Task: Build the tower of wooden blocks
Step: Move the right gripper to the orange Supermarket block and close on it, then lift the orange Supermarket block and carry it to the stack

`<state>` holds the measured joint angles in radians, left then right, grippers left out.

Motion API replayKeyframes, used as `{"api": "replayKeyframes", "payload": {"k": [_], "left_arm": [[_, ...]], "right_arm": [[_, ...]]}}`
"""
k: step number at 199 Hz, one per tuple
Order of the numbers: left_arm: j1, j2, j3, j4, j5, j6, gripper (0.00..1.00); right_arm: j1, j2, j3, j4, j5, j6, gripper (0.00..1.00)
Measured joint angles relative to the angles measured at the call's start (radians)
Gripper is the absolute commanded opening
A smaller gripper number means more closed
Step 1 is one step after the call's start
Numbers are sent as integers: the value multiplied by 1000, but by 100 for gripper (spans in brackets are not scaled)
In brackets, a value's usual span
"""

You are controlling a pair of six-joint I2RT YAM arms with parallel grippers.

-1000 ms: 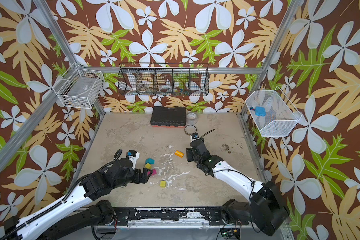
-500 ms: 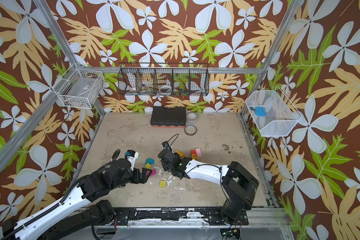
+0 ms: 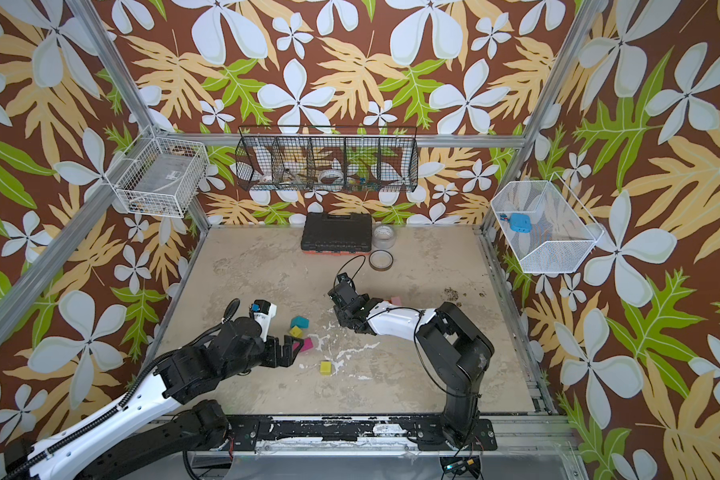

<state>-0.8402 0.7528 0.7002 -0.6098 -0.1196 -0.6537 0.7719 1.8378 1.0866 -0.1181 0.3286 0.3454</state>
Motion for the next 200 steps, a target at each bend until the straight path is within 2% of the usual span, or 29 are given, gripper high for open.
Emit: {"api": "replayKeyframes", "payload": {"k": [66,118,180,200], "left_arm": [[0,10,0,0,0,0,100],[0,14,0,0,0,0,100],[0,14,0,0,1,0,100],[0,14,0,0,1,0,100]], "right_arm": [[-42,90,40,8,-44,-63,64],[-57,106,48,30,-50,-74,51],[-57,85,23,30,-48,-74,50],[-57,71,15,15,-50,-73,54]]}}
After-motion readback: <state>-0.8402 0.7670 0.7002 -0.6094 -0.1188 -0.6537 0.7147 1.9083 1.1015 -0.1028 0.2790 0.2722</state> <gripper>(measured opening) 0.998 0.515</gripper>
